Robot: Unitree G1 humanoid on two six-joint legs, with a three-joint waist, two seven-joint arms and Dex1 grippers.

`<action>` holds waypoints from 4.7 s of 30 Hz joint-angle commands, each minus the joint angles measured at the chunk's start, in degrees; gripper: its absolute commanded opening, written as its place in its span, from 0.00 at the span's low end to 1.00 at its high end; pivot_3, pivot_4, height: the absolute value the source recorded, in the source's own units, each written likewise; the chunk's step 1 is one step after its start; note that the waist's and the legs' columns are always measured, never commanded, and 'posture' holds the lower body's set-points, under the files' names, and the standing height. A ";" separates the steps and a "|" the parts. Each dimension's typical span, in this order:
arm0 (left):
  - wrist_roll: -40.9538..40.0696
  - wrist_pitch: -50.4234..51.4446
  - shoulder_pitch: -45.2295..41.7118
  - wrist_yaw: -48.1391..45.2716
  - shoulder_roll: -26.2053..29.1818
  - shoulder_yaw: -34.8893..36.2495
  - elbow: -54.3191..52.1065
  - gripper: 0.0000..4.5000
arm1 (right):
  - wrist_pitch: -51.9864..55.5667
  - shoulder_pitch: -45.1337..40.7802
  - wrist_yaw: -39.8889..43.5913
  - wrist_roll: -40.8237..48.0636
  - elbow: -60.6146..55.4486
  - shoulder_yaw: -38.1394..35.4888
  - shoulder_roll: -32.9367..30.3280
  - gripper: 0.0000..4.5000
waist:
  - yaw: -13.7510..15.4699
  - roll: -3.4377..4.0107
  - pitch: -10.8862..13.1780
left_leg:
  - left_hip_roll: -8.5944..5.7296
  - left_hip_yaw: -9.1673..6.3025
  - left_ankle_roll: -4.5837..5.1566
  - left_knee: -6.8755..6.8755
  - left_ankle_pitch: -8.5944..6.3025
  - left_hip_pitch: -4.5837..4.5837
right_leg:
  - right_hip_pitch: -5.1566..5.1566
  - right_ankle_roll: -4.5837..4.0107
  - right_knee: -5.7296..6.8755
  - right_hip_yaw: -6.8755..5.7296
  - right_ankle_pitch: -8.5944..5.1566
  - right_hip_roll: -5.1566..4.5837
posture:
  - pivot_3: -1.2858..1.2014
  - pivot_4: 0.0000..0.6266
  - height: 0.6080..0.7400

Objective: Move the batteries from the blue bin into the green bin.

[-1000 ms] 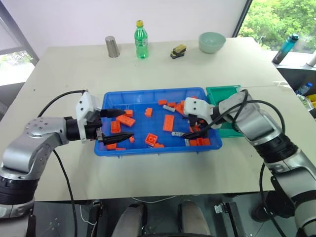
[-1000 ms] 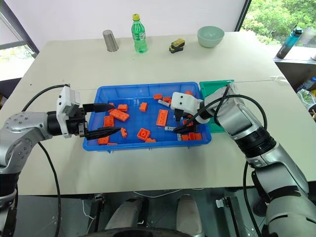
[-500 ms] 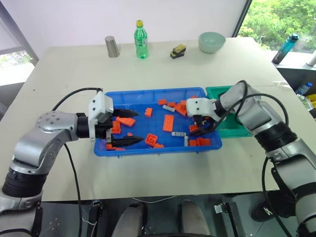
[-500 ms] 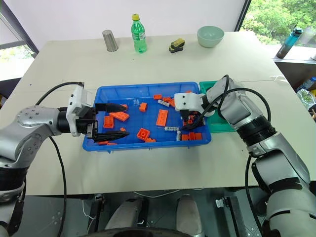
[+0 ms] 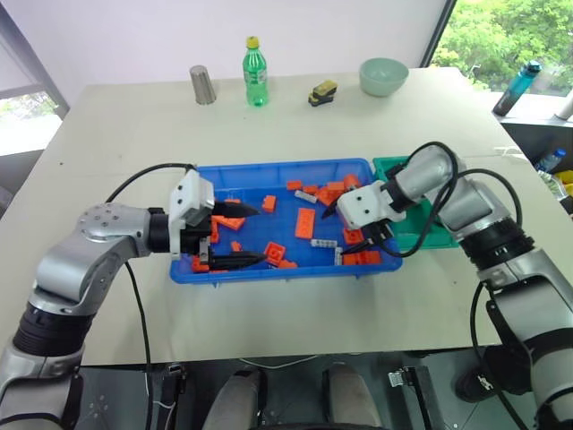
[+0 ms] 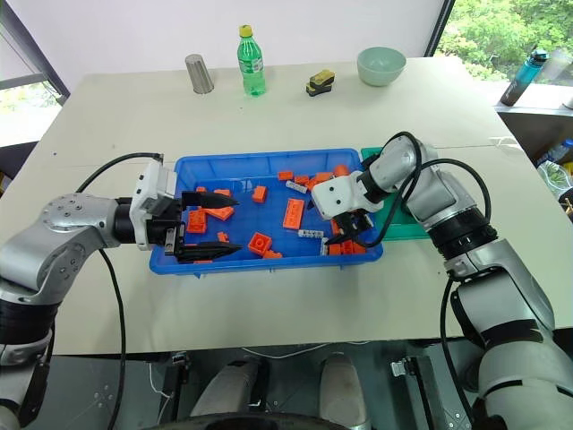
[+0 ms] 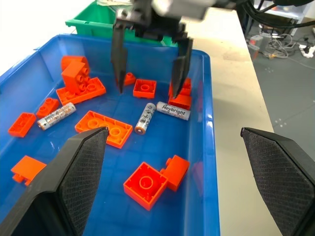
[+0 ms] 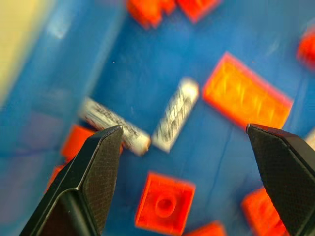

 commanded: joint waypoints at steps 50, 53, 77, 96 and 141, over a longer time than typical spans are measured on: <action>-1.05 0.67 -0.17 3.07 1.15 4.61 -1.94 1.00 | -59.39 -9.91 -15.55 -15.88 20.87 16.52 4.16 0.03 | -0.13 0.01 0.00 | 0.01 -0.06 -0.01 0.00 0.01 0.02 | 0.01 0.00 0.00 -0.03 0.00 0.06 | 0.52 0.24 0.90; -0.95 0.54 -0.10 3.08 1.10 4.61 -1.82 1.00 | -58.77 -10.10 -16.24 -15.69 20.80 16.53 3.86 0.03 | -0.15 0.01 0.01 | 0.01 -0.06 -0.01 0.00 0.01 0.02 | 0.01 0.00 0.00 -0.03 0.00 0.06 | 0.52 0.24 0.90; -0.21 -1.39 1.13 -0.58 3.15 6.35 2.91 1.00 | 33.40 17.47 -25.09 17.08 -19.25 -29.13 -24.94 0.03 | 1.80 0.03 0.04 | -0.05 0.09 0.07 0.07 -0.04 -0.04 | 0.04 0.00 -0.02 0.00 0.00 -0.08 | 0.52 0.24 0.90; 0.28 -1.16 -1.44 -1.13 2.33 5.17 3.72 1.00 | 53.78 11.84 -22.16 26.02 -31.09 -25.61 -18.96 0.70 | 1.23 0.04 0.04 | 0.09 0.17 0.07 0.06 -0.04 -0.02 | 0.02 0.00 -0.05 0.02 0.00 0.01 | 0.52 0.24 0.90; -0.33 -1.24 0.84 1.99 0.90 5.55 0.66 1.00 | 71.05 4.45 -26.12 18.11 -21.46 -21.87 -13.93 0.02 | 1.79 -0.04 0.06 | -0.01 0.06 0.08 0.14 -0.04 -0.07 | 0.04 0.00 -0.04 0.00 0.00 -0.06 | 0.52 0.24 0.90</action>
